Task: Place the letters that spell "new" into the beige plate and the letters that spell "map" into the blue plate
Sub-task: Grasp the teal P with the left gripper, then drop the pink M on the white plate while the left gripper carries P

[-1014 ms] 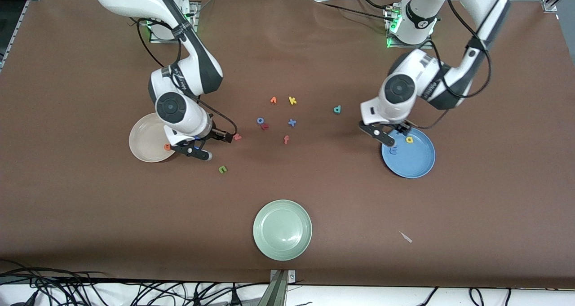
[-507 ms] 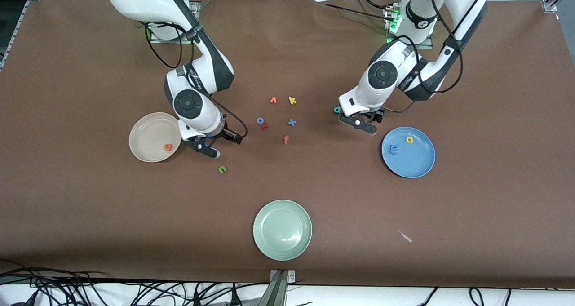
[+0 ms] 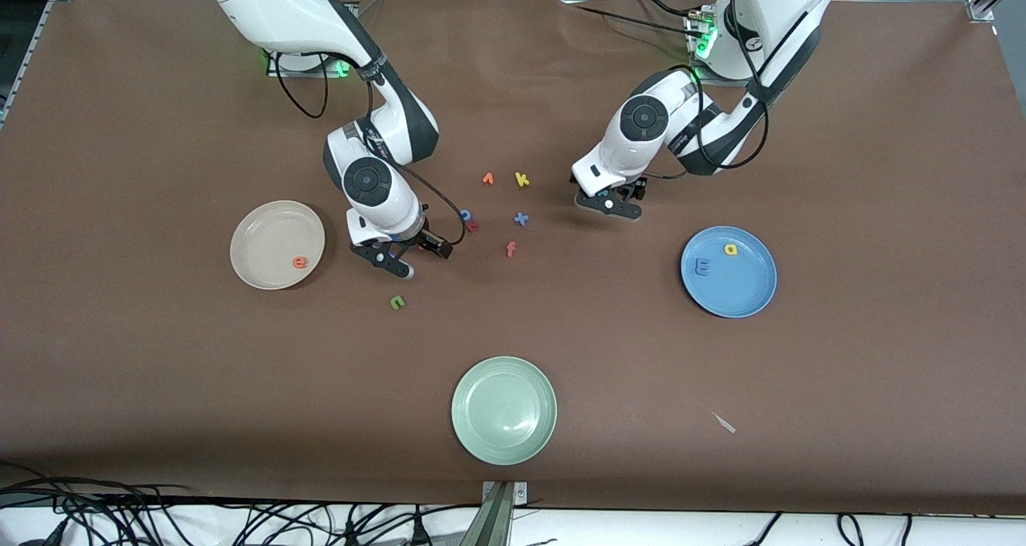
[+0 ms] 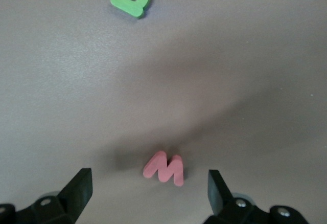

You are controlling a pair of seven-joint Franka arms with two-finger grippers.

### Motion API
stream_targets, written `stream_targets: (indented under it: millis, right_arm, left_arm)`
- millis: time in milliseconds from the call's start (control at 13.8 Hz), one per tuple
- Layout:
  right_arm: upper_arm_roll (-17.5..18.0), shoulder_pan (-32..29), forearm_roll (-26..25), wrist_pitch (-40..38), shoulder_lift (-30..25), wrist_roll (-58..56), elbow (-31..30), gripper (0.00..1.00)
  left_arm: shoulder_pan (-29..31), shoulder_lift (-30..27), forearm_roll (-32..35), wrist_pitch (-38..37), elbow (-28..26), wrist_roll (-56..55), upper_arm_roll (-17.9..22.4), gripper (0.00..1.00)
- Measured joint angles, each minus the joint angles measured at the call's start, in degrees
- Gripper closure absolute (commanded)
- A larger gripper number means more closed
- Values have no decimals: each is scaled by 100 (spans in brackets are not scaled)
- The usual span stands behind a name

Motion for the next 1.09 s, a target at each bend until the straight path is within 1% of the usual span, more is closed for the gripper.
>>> stream_targets:
  millis: [145,217,290,362,579,652,724,797,869,942,1014,1086]
  right_arm:
    - [-4,-1,0,361,-1,0,-242,5]
    - [-4,-1,0,531,-2,0,-367,9]
    - [-5,-1,0,640,-5,0,-452,15]
    - [-5,-1,0,685,-10,0,-493,19]
    - [-6,-1,0,689,-55,0,-510,36]
    - [-6,-1,0,689,-61,0,-510,41]
    - [-6,-1,0,689,-66,0,-510,46]
    - [-10,-2,0,688,-76,0,-511,47]
    - [-14,-5,0,690,-78,0,-511,51]
    - [-21,-6,0,690,-82,0,-511,55]
    - [-23,-8,0,690,-83,0,-511,59]
    - [-26,-8,0,688,-89,0,-511,63]
  left_arm:
    - [-16,136,507,48,-45,-470,1,10]
    - [-33,212,813,65,-49,-761,1,11]
    - [-45,284,1079,78,-50,-1003,1,13]
    - [-49,342,1249,97,-50,-1167,0,15]
    - [-49,405,1312,112,-49,-1270,0,23]
    - [-49,405,1313,112,-50,-1291,0,28]
    - [-50,405,1313,112,-52,-1308,0,40]
    - [-50,406,1313,112,-57,-1314,0,49]
    - [-50,406,1313,112,-62,-1318,0,51]
    - [-50,406,1313,112,-66,-1323,0,62]
    - [-50,406,1313,113,-68,-1324,-1,70]
    - [-50,403,1313,137,-66,-1327,-18,73]
